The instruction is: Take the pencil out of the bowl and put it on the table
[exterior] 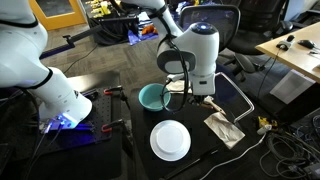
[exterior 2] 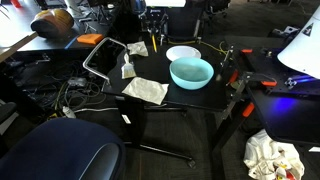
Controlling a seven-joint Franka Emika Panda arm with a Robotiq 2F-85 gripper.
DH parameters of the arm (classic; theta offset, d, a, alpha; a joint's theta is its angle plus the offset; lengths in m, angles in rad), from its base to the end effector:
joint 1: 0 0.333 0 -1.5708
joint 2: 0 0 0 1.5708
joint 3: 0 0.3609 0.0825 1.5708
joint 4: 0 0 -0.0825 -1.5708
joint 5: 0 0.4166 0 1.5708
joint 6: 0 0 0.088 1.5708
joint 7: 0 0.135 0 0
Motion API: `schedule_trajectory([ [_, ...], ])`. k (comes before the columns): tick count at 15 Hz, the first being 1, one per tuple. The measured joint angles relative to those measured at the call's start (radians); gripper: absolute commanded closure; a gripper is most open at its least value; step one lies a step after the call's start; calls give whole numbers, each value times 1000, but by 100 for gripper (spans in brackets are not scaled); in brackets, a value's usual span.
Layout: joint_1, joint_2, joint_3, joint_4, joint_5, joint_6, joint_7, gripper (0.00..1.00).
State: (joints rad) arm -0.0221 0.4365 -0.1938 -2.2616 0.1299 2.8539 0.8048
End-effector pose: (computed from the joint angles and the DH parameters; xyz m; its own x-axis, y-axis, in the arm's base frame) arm 0.5740 -0.1350 0.1697 0.4274 -0.8940 0.1344 -0.8911 -0.4417 -0.1043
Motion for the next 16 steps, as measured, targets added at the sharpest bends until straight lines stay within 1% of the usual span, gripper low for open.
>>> schedule_trajectory([
  [6, -22, 154, 3, 116, 61, -26, 0, 98],
  [11, -34, 237, 11, 180, 93, -47, 0, 97],
  [12, -35, 246, 11, 189, 95, -50, 0, 67],
  [13, -36, 250, 11, 197, 96, -57, 0, 65],
  [14, -36, 253, 11, 203, 97, -64, 0, 59],
  [15, -36, 255, 11, 206, 97, -68, 0, 50],
  [16, -36, 257, 11, 208, 97, -68, 0, 44],
])
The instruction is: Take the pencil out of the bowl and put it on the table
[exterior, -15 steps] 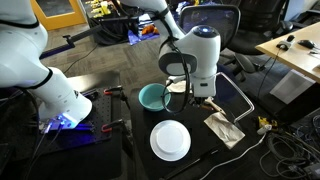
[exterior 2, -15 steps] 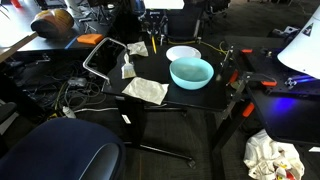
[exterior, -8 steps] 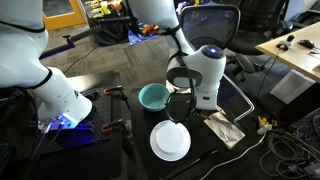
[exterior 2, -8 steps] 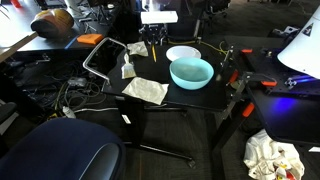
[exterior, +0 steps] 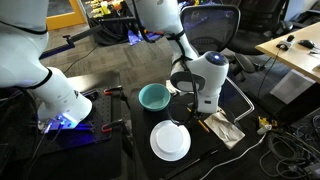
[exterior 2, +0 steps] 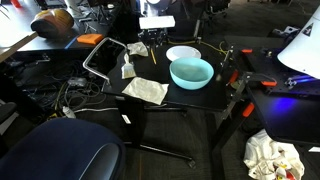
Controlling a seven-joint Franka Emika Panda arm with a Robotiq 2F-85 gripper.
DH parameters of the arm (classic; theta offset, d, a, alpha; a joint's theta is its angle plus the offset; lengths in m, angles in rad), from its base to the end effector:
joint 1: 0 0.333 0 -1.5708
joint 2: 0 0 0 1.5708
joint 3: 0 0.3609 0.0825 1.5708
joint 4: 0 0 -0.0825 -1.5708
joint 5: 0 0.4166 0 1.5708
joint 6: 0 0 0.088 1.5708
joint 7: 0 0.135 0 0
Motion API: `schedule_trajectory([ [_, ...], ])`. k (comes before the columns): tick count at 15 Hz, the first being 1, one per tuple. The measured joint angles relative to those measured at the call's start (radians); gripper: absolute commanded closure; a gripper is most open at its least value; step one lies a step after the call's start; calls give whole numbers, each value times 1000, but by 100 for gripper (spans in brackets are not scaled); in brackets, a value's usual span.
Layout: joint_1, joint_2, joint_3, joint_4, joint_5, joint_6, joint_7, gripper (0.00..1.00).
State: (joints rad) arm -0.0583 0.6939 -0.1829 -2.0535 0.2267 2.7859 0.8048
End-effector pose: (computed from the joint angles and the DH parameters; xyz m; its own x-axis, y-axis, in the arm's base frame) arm 0.6050 -0.1607 0.0807 0.3498 -0.9348 0.0614 -0.9357 -0.3518 -0.0264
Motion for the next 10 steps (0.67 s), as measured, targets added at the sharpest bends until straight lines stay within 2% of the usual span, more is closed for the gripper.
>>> schedule_trajectory([
  [6, 0, -5, 10, -2, 1, 2, 0, 0],
  [10, -1, -33, 29, -23, 32, 10, -36, 0],
])
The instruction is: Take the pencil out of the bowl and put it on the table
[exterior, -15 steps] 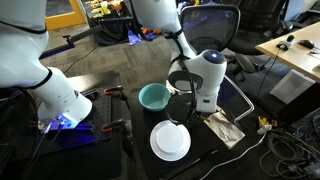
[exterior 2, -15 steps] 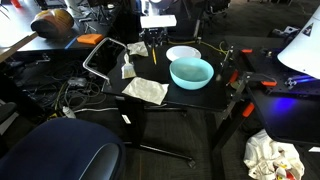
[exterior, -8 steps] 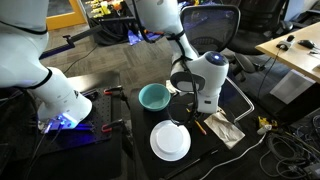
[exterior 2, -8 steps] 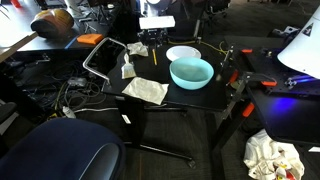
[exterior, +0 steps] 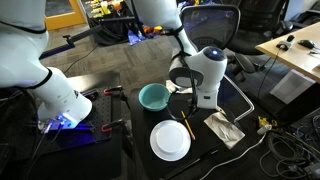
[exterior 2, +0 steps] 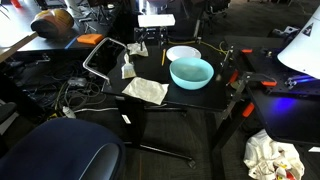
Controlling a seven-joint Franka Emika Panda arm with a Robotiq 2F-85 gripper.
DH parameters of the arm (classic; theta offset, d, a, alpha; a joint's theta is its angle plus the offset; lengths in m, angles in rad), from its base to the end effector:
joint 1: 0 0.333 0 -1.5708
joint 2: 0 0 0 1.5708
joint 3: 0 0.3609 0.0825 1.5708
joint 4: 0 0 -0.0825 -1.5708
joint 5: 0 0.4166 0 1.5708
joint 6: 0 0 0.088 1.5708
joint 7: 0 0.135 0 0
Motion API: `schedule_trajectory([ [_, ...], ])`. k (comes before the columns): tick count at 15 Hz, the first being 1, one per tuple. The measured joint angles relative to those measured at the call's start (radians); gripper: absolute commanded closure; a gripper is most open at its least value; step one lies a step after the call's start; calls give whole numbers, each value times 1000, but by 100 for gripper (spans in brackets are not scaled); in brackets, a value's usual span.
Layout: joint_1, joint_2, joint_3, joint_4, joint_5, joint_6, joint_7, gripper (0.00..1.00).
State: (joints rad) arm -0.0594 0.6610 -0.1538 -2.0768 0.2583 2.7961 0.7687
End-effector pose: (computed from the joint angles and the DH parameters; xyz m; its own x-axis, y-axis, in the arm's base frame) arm 0.6062 -0.1439 0.0920 0.3730 -0.9267 0.0460 -0.9251 -0.3753 -0.0588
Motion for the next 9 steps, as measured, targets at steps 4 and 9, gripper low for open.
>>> schedule_trajectory([
  [4, -5, -46, 14, -46, 44, 19, -42, 0],
  [9, -14, -89, 24, -90, 71, 22, -72, 0],
])
